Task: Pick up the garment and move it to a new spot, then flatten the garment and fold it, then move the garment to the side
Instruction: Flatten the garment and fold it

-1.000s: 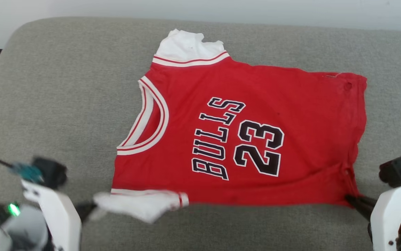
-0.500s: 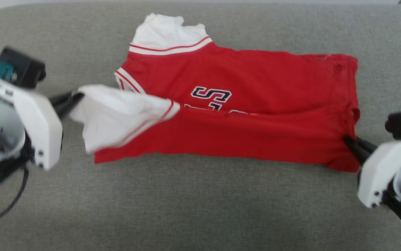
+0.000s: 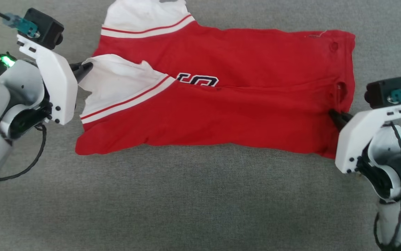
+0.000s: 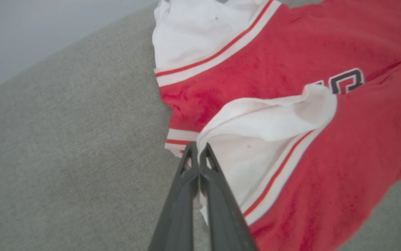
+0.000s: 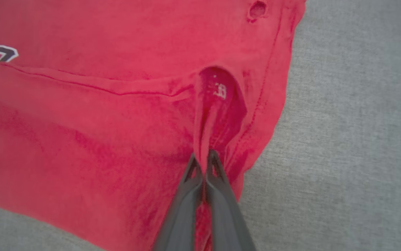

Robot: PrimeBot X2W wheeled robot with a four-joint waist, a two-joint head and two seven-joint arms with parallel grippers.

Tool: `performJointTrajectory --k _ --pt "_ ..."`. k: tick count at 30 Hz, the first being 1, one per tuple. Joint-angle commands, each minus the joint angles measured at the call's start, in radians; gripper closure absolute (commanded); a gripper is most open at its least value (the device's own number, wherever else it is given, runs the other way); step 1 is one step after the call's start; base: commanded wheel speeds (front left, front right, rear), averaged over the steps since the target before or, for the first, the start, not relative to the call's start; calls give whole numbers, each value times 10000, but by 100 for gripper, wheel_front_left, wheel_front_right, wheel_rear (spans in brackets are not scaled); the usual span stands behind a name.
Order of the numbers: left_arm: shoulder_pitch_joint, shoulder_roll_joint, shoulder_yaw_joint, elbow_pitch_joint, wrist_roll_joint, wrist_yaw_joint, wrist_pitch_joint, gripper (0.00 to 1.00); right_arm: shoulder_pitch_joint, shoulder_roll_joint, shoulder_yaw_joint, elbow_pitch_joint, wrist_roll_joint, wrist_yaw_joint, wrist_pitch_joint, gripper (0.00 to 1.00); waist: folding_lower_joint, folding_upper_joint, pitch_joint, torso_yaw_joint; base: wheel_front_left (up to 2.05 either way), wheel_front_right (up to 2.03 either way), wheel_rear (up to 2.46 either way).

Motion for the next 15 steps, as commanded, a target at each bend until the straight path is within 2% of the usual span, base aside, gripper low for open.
performJointTrajectory --k 1,7,8,10,11,12,13,14,15 --pt "-159 -131 -87 288 -30 -55 2 100 -160 103 3 153 0 -3 -47 100 0 0 108 -65 0 0 0" --pt "-465 -725 -629 1629 -396 -138 275 100 -541 189 159 886 -233 -4 138 100 0 0 358 -158 0 0 0" --pt "-494 -818 -730 1775 -518 -134 324 100 -585 213 161 1005 -255 -4 217 97 0 0 380 -169 0 0 0" --pt "-527 -967 -864 2142 -751 -123 497 87 -721 240 232 1192 -334 -4 349 87 0 0 419 -188 0 0 0" --pt "-527 -967 -864 2142 -751 -123 497 87 -721 240 232 1192 -334 -4 349 87 0 0 419 -188 0 0 0" --pt "-596 -1098 -946 2519 -1004 -125 682 73 -819 263 316 1338 -373 -4 510 71 0 0 435 -205 0 0 0" --pt "-630 -1163 -978 2722 -1103 -124 802 63 -854 262 391 1376 -361 -4 590 59 0 0 430 -213 0 0 0" --pt "-699 -1208 -1038 2832 -1173 -125 896 53 -883 280 420 1380 -329 -3 649 50 0 0 418 -219 0 0 0" --pt "-785 -1258 -1035 2918 -1260 -125 910 18 -939 293 464 1342 -286 -3 691 13 0 0 399 -218 0 0 0"
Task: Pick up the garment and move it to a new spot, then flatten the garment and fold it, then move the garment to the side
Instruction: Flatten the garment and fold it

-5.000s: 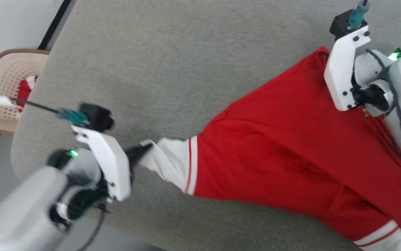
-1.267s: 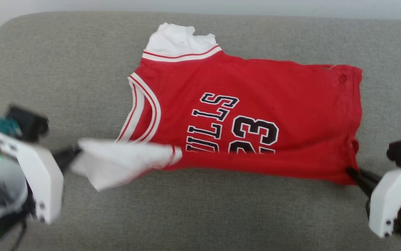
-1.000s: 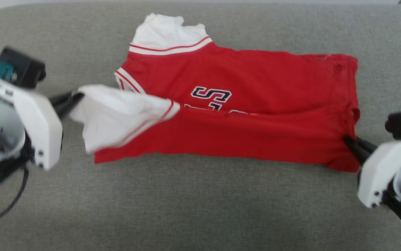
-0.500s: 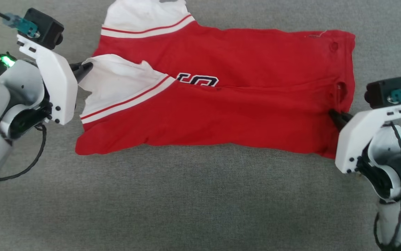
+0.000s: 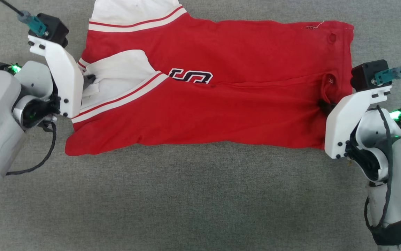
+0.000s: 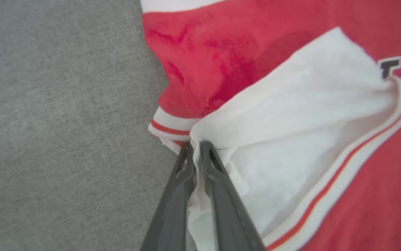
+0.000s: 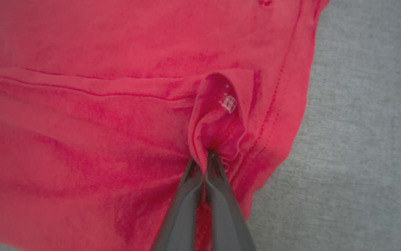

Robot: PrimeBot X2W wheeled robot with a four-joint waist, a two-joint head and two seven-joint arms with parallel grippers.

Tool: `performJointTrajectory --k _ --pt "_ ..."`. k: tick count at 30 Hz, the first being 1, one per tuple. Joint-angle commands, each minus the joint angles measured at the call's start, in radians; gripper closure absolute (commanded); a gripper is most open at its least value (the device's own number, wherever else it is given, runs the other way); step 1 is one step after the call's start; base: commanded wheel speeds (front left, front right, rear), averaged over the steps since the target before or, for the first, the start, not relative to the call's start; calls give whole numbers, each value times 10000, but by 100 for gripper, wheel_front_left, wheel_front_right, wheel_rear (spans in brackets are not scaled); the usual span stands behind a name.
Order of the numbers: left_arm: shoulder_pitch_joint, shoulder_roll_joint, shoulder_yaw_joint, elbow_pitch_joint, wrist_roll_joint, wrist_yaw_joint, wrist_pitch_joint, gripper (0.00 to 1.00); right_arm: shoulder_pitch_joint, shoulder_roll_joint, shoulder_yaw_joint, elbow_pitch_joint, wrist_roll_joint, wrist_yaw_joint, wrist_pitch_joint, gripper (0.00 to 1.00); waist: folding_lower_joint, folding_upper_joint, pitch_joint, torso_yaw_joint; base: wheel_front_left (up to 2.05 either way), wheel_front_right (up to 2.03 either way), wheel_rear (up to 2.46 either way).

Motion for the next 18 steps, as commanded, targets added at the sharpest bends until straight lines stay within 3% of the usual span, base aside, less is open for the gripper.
performJointTrajectory --k 1,9,14,18 --pt "-106 -174 -118 206 -210 -18 121 0 74 21 169 165 55 -3 227 0 0 0 -51 2 0 0 0" --pt "-455 86 -117 -69 -495 -20 178 0 290 -123 -50 -722 143 -3 256 0 0 0 -359 106 0 0 0" --pt "-231 562 -139 -830 -504 -8 178 0 639 -2 -552 -1570 110 -1 -227 0 0 0 -588 224 0 0 0" --pt "140 1013 -132 -1788 -564 348 258 0 921 234 -953 -2182 51 -1 -1065 0 0 0 -777 334 0 0 0"
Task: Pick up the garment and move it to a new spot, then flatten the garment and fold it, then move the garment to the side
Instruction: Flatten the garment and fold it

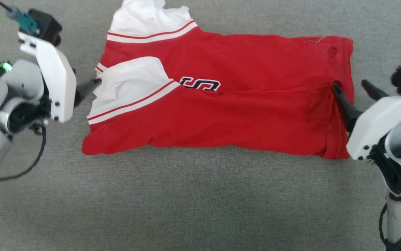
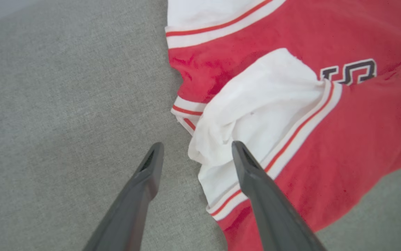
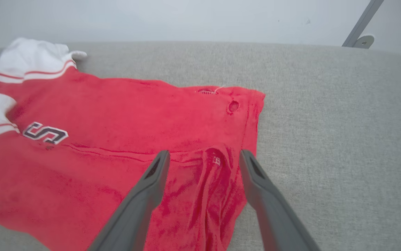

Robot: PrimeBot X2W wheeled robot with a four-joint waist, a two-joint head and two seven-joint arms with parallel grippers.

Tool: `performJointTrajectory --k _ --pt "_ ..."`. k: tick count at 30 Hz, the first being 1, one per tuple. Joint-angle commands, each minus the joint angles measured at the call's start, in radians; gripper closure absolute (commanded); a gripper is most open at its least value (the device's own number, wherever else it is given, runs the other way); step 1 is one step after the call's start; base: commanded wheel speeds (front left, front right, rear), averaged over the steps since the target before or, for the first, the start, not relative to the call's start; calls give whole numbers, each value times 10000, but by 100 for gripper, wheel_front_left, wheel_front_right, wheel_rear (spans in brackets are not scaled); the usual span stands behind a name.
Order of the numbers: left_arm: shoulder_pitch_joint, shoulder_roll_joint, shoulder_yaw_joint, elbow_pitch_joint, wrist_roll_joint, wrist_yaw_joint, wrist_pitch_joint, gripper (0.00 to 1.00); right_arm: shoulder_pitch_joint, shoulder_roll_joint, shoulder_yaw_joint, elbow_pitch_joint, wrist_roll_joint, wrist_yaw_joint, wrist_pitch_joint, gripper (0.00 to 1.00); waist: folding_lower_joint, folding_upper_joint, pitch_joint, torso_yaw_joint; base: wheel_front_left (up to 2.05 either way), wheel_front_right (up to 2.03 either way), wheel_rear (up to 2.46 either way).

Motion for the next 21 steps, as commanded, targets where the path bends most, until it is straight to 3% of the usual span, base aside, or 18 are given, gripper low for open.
performJointTrajectory --k 1,6,14,21 --pt "301 174 -4 -380 -124 206 67 0 197 134 -144 -205 -78 1 -368 0 0 0 -119 70 0 0 0" --pt "1104 833 30 -2003 -354 994 67 0 531 319 -306 -933 -292 1 -2043 0 0 0 -326 130 0 0 0" --pt "2622 1855 151 -4079 -1073 2602 212 0 1035 558 -649 -1649 -1114 1 -4710 0 0 0 -472 -34 0 0 0" --pt "3433 2163 243 -4632 -1602 3330 17 0 1521 687 -865 -1835 -1152 1 -5766 0 0 0 -305 -349 0 0 0"
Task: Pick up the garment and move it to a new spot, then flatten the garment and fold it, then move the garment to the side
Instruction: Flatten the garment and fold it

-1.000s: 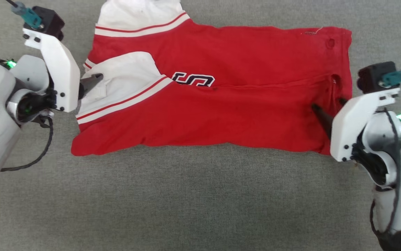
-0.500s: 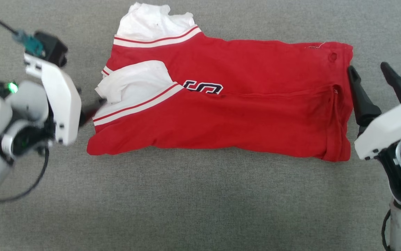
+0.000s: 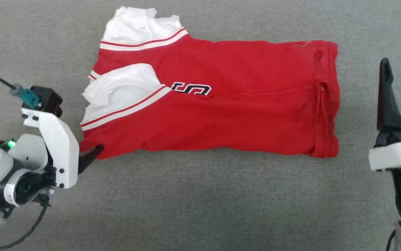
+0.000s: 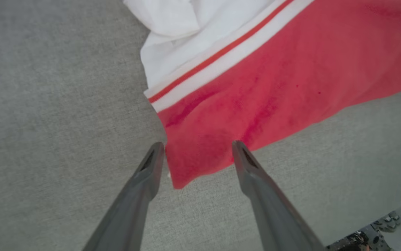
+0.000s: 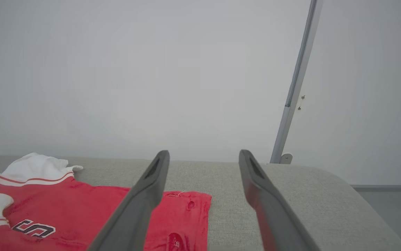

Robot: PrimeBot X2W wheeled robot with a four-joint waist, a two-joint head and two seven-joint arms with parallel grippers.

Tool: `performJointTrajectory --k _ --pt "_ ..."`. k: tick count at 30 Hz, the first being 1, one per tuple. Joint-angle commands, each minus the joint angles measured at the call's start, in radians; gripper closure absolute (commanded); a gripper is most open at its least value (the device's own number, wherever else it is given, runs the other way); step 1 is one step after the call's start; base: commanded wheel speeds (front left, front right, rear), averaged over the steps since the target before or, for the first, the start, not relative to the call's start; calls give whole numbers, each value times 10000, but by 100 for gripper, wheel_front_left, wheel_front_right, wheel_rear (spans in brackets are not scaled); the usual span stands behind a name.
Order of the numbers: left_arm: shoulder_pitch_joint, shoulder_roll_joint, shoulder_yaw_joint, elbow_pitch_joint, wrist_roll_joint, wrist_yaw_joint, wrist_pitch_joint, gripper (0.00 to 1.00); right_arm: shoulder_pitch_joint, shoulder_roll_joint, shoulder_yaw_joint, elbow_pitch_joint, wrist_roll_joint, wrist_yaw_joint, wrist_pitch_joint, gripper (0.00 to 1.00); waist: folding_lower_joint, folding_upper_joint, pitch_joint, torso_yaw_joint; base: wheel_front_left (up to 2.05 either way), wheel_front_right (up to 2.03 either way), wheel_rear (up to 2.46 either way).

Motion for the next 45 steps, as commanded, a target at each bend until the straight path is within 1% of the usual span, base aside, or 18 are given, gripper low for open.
performJointTrajectory --k 1,6,7,9,10,11,12,15,19,27,32,34,35,36,40,43,44,45 --pt "234 -65 67 108 -200 88 -93 0 190 40 -48 30 277 1 -111 0 0 0 99 -130 0 0 0" --pt "469 -334 117 1081 -427 -14 -360 0 529 37 182 259 793 1 74 0 0 0 311 -395 0 0 0" --pt "469 -334 117 1081 -427 -14 -360 0 529 37 182 259 793 1 74 0 0 0 311 -395 0 0 0" --pt "569 -541 138 1603 -623 -143 -446 0 648 38 313 399 916 1 256 0 0 0 386 -510 0 0 0" --pt "637 -721 5 2048 -639 -410 -369 35 725 31 341 595 981 -1 571 0 0 0 455 -581 0 0 0" --pt "638 -844 -24 2274 -679 -518 -392 83 782 31 327 688 1097 1 774 0 0 0 479 -599 0 0 0" --pt "652 -952 -38 2485 -725 -625 -398 100 831 33 349 779 1179 1 1020 0 0 0 503 -614 0 0 0" --pt "662 -1274 -154 2877 -701 -929 -380 100 904 33 433 1058 1422 1 1937 0 0 0 570 -629 0 0 0" --pt "574 -1538 -270 3189 -588 -1162 -366 100 944 34 595 1232 1653 -1 3482 0 0 0 642 -546 0 0 0" --pt "317 -1940 -356 3424 -503 -1443 -397 100 490 -19 990 1355 1194 1 6187 0 0 0 769 -200 0 0 0" --pt "208 -2114 -358 3484 -475 -1586 -436 100 331 -212 1221 1883 917 1 7528 0 0 0 861 19 0 0 0" --pt "179 -2178 -342 3526 -477 -1616 -471 100 296 -293 1480 2192 1005 2 7999 0 0 0 874 80 0 0 0" --pt "173 -2208 -340 3541 -481 -1650 -483 100 298 -356 1616 2300 1054 5 8154 31 0 0 878 110 0 0 0" --pt "161 -2236 -331 3554 -491 -1679 -491 100 270 -466 1759 2401 1115 11 8325 100 0 0 880 146 0 0 0" --pt "196 -2194 -312 3558 -496 -1748 -543 100 6 -843 1672 2381 1310 -2 8468 100 0 0 841 269 0 0 0" --pt "218 -1972 -253 3413 -545 -1698 -473 100 -176 -1213 1548 2120 1423 -13 8631 100 0 0 745 339 0 0 0" --pt "218 -1972 -253 3413 -545 -1698 -473 100 -176 -1213 1548 2120 1423 -13 8631 100 0 0 745 339 0 0 0" --pt "243 -1794 -196 3203 -620 -1636 -389 100 -249 -1492 1470 1910 1536 -15 8803 100 0 0 663 400 0 0 0"
